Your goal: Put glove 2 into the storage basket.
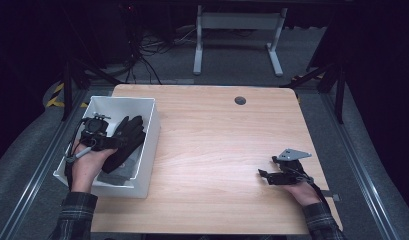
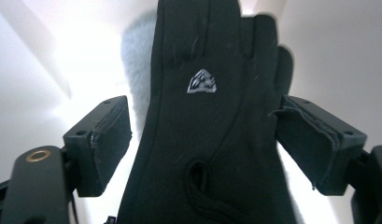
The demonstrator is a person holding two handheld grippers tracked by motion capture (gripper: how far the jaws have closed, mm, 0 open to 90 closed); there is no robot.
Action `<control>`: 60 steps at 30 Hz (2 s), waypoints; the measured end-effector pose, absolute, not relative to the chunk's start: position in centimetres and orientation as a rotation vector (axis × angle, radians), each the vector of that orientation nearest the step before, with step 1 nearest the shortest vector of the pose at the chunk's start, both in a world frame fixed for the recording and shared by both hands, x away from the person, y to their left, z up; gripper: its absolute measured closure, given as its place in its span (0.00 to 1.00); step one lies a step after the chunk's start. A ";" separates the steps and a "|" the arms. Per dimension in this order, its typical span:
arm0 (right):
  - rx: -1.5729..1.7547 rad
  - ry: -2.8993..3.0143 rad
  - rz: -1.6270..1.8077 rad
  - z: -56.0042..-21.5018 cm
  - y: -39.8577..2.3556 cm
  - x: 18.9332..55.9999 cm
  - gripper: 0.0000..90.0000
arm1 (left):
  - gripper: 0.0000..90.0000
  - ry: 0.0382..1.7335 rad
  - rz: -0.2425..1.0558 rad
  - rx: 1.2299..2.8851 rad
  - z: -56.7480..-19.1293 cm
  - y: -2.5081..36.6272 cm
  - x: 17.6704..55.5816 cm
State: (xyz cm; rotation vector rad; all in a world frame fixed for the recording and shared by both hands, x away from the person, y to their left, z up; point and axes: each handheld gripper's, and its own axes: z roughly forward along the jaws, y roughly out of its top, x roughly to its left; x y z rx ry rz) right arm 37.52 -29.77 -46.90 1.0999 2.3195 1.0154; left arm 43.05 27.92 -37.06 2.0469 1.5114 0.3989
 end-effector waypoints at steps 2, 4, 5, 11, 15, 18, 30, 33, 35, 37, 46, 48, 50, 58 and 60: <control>1.100 2.319 1.016 -46.9 -29.8 37.5 0.25 | 0.19 1.492 0.406 2.043 -36.4 27.8 42.9; 1.099 2.319 1.015 -46.9 -29.8 37.5 0.25 | 0.19 1.467 0.408 2.036 -35.8 27.6 42.7; 1.100 2.320 1.015 -46.9 -29.8 37.5 0.25 | 0.19 1.453 0.414 2.033 -35.3 27.4 42.6; 1.099 2.320 1.015 -46.9 -29.8 37.5 0.25 | 0.19 1.359 0.384 2.031 -33.5 25.8 42.4; 1.100 2.320 1.015 -46.9 -29.8 37.5 0.25 | 0.19 1.289 0.364 2.034 -32.6 24.3 42.2; 1.100 2.320 1.015 -46.9 -29.8 37.5 0.25 | 0.19 1.229 0.342 2.041 -32.0 22.9 42.0; 1.099 2.320 1.015 -46.9 -29.8 37.5 0.25 | 0.19 1.092 0.303 2.055 -31.3 18.1 41.6; 1.098 2.320 1.015 -46.9 -29.8 37.5 0.25 | 0.19 1.064 0.295 2.051 -31.2 17.1 41.4; 1.098 2.320 1.014 -46.9 -29.8 37.5 0.24 | 0.19 1.045 0.287 2.049 -31.2 16.5 41.3; 1.098 2.320 1.014 -46.9 -29.8 37.5 0.24 | 0.19 1.033 0.286 2.050 -31.2 16.1 41.2; 1.097 2.321 1.012 -46.9 -29.8 37.5 0.24 | 0.18 0.946 0.273 2.062 -32.2 12.4 40.3; 1.097 2.321 1.013 -46.9 -29.7 37.5 0.24 | 0.18 0.921 0.261 2.073 -32.5 11.6 40.2; 1.097 2.322 1.013 -46.9 -29.7 37.5 0.24 | 0.18 0.900 0.254 2.086 -32.8 10.7 40.1; 1.094 2.324 1.012 -46.9 -29.7 37.5 0.24 | 0.17 0.824 0.225 2.154 -35.0 7.6 39.8; 1.096 2.325 1.013 -46.9 -29.7 37.5 0.24 | 0.17 0.810 0.233 2.166 -35.5 7.1 39.7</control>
